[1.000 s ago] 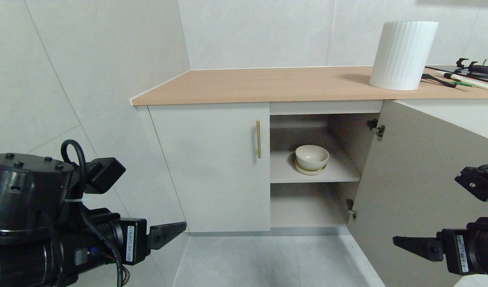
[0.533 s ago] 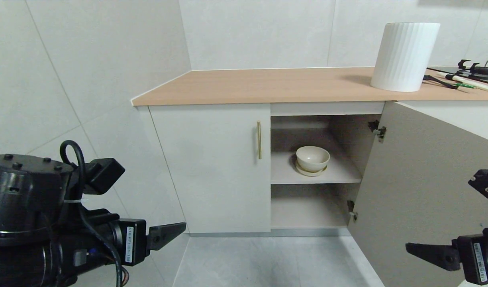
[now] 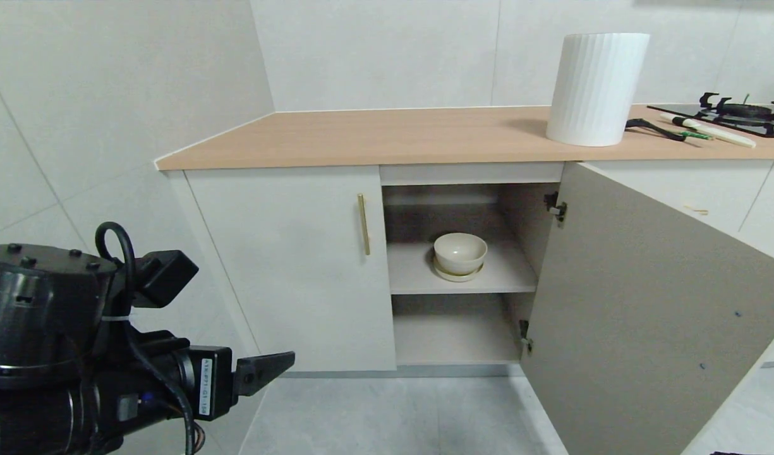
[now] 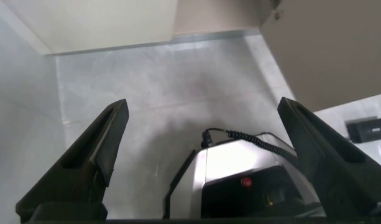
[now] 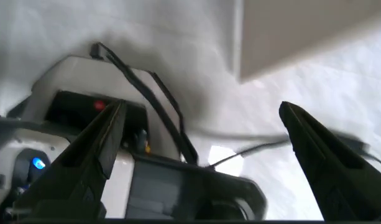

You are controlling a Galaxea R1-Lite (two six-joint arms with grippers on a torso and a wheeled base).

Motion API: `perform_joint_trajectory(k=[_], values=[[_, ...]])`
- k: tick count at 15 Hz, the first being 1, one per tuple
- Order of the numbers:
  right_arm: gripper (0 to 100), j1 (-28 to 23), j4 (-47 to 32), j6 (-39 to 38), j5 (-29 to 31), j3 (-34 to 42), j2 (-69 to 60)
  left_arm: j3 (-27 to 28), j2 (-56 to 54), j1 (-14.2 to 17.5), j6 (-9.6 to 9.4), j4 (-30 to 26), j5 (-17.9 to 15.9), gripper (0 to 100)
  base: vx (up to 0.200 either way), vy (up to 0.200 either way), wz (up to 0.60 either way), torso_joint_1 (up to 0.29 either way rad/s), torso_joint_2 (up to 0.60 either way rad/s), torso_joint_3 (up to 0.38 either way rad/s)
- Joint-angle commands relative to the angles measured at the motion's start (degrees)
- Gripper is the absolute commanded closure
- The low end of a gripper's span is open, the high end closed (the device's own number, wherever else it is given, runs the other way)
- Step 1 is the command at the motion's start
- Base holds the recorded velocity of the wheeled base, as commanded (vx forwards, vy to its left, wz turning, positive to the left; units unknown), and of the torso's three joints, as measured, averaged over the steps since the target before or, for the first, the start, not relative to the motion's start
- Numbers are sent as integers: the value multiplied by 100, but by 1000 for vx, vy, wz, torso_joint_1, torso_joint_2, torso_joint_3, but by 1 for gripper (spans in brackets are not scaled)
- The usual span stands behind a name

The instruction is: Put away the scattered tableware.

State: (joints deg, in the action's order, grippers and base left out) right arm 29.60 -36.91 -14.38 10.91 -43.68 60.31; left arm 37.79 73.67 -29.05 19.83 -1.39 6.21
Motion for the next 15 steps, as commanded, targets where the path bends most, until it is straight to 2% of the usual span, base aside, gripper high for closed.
perform_joint_trajectory(k=[1,3,6,9,11,15], values=[[0,2,-44,15,139,-18,-45,0,-2,5,3,-2,4,0,0,-200,0,2,-7,-2],[0,-183,-158,23,324,-35,-45,-9,-2,-4,3,-2,-5,0,0,-200,0,2,2,5],[0,-745,-220,261,684,-106,-1,-17,-2,5,3,-2,-5,0,0,0,0,0,0,0],[0,-2046,-114,867,719,-246,95,-17,-2,5,3,-2,-5,0,0,0,0,0,0,0],[0,-2687,422,999,702,-202,377,-17,-2,-4,3,-2,-5,0,0,0,0,0,0,0],[0,-3101,896,973,702,-211,693,-17,-2,5,3,-2,-14,0,0,0,0,0,0,0]])
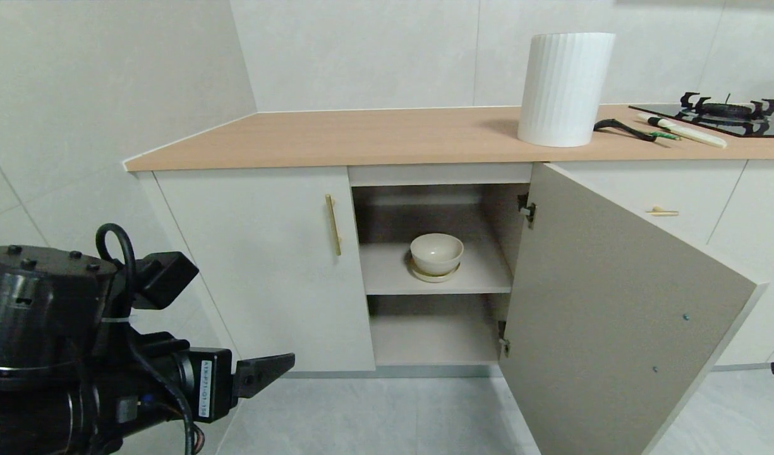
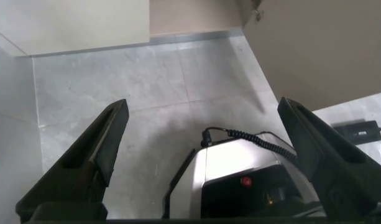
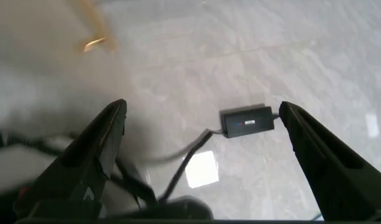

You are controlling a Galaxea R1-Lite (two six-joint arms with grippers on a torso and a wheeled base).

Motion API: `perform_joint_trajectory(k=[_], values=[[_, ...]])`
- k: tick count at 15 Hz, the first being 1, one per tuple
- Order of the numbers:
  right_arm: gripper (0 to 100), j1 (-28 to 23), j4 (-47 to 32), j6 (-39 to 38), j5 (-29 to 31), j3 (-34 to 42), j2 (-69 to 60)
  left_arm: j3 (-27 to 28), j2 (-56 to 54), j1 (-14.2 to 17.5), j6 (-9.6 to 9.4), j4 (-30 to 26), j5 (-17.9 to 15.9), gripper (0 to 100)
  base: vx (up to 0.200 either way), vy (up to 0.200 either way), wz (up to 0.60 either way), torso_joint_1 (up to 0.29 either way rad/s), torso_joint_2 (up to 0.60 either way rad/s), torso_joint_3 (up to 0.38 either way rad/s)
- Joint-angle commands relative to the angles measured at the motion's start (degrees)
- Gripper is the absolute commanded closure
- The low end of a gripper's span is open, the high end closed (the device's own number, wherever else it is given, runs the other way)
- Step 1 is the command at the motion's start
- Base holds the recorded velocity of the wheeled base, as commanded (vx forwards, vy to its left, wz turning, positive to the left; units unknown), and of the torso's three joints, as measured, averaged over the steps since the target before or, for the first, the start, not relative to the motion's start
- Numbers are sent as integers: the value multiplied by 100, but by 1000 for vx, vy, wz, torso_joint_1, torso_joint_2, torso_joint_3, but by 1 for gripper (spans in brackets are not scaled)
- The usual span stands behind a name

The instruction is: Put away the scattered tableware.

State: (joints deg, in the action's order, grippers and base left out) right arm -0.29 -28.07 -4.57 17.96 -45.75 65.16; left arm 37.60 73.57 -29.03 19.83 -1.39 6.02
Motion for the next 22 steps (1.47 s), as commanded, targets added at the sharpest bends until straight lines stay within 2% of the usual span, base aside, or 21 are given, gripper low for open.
perform_joint_trajectory(k=[1,4,6,15,22], values=[[0,-252,188,-26,-11,-4,375,-7,8,2,3,-2,4,0,0,0,0,0,0,0],[0,-410,584,-246,-55,-4,700,-7,8,-7,3,-2,4,0,0,0,0,0,0,0],[0,-410,1076,-694,-319,-13,920,-7,8,2,3,-2,4,0,0,0,0,0,0,0],[0,-357,1436,-1002,-583,22,1342,2,17,2,3,-2,4,0,0,0,0,0,0,0],[0,407,1436,-1441,-565,137,1324,2,17,2,3,7,13,0,0,0,0,0,0,0]])
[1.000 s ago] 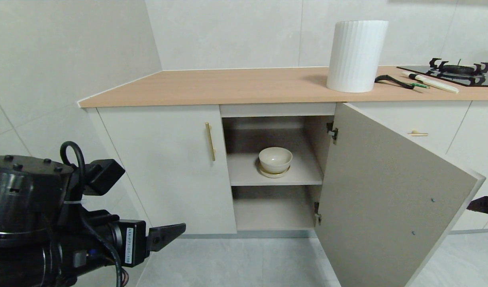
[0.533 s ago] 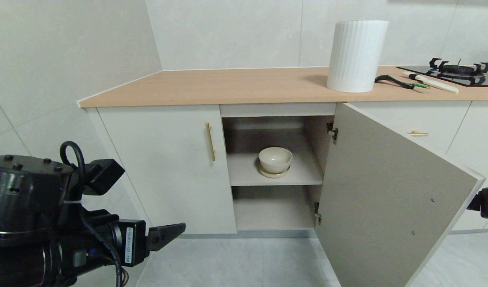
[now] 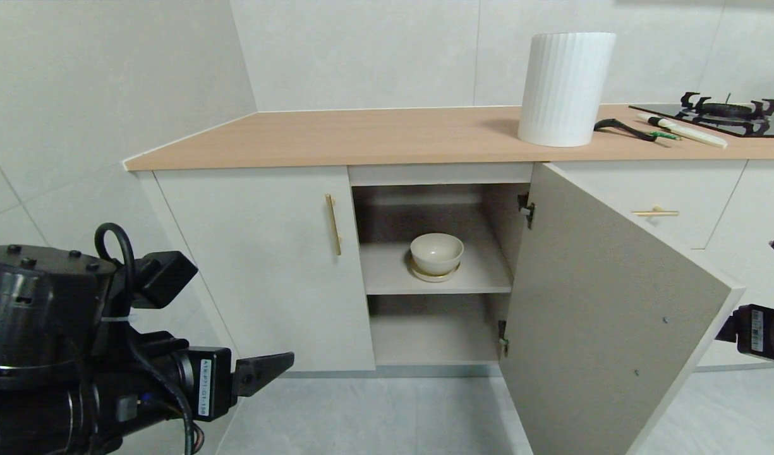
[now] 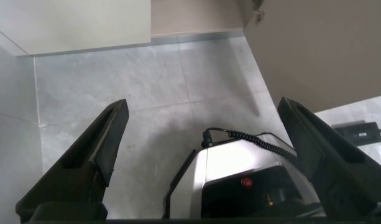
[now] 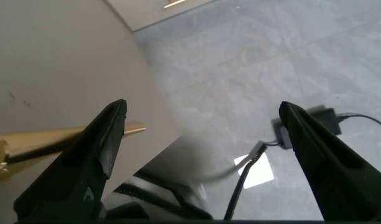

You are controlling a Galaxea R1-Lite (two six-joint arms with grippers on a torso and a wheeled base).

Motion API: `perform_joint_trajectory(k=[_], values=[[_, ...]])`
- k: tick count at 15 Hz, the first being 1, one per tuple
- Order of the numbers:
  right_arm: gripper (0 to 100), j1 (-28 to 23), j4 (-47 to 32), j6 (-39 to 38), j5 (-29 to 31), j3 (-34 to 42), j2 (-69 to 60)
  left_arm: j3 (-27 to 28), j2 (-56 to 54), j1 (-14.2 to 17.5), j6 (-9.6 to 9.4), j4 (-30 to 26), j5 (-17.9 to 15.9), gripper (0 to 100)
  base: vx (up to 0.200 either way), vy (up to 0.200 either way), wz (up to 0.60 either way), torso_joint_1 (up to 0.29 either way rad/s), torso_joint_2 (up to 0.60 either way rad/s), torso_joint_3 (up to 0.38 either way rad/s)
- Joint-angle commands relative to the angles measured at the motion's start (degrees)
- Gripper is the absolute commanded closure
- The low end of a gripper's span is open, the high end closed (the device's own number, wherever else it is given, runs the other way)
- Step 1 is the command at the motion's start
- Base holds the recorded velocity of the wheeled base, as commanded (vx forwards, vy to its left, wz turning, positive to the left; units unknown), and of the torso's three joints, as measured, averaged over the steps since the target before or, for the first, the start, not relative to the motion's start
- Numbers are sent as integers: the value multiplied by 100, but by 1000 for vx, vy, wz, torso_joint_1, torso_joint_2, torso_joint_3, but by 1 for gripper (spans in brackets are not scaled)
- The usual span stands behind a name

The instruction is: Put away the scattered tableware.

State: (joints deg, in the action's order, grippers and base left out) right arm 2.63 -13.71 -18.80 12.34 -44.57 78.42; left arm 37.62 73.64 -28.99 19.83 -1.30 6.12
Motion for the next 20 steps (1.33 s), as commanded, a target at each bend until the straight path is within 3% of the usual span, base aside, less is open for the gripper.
perform_joint_trajectory(k=[1,4,11,17,20], values=[[0,282,0,-133,-3,18,-11,0,10,-1,3,-1,3,0,0,0,0,0,0,0],[0,870,36,-274,-3,141,-2,8,10,-1,20,-1,3,0,0,0,0,0,0,0],[0,1943,1178,-810,-3,660,121,8,-8,7,29,-1,3,0,0,0,0,0,0,0],[0,2083,1468,-950,-293,651,420,8,-17,-1,29,-1,3,0,0,0,0,0,0,0],[0,2145,2206,-933,-768,625,595,8,-43,7,29,-1,12,0,0,0,0,0,0,0]])
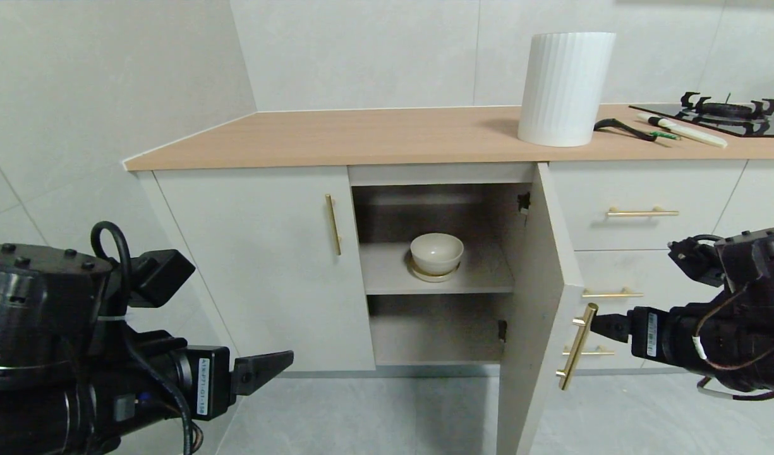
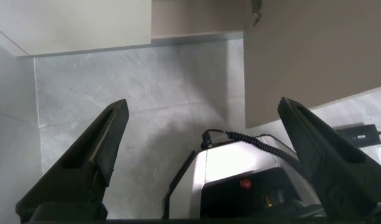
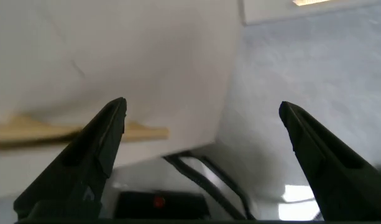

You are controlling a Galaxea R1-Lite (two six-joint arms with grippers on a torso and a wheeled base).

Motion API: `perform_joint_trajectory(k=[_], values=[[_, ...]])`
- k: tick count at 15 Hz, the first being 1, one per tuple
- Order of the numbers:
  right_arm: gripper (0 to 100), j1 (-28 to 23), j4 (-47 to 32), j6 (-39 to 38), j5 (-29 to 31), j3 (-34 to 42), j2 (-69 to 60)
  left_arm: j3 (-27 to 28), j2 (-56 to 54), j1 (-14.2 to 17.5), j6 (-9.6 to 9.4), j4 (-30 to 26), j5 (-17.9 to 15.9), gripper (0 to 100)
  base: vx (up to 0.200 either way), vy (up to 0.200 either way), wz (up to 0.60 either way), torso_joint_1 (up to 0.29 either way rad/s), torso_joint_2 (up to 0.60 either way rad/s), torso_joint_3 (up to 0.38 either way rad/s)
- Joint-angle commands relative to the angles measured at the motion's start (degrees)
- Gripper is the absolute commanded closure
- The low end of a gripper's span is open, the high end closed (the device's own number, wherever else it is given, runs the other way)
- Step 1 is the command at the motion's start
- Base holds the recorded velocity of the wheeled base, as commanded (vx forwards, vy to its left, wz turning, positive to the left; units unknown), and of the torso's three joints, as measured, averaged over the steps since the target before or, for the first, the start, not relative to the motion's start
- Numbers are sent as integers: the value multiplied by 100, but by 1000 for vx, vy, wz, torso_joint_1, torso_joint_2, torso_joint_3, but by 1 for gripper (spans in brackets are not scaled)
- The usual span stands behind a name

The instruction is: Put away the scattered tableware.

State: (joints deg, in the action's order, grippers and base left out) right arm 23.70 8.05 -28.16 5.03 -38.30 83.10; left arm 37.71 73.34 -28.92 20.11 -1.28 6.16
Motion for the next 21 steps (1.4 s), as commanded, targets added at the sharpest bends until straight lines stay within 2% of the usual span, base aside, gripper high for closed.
perform_joint_trajectory(k=[1,5,10,15,17,21], values=[[0,179,329,56,-187,-54,338,-9,40,0,1,5,-9,0,0,0,0,0,0,0],[0,258,382,127,-205,-687,1059,0,23,0,1,5,8,0,0,0,0,0,0,0],[0,381,382,645,-301,-1531,1903,26,-83,9,1,5,17,0,0,0,0,0,0,0],[0,407,584,610,-310,-1593,2333,18,-74,9,-25,14,8,0,0,0,0,0,0,0],[0,416,1314,566,-257,-1540,2597,18,-74,9,-25,14,8,0,0,0,0,0,0,0],[0,416,1700,258,-266,-1513,2694,18,-74,9,-25,14,17,0,0,0,0,0,0,0]])
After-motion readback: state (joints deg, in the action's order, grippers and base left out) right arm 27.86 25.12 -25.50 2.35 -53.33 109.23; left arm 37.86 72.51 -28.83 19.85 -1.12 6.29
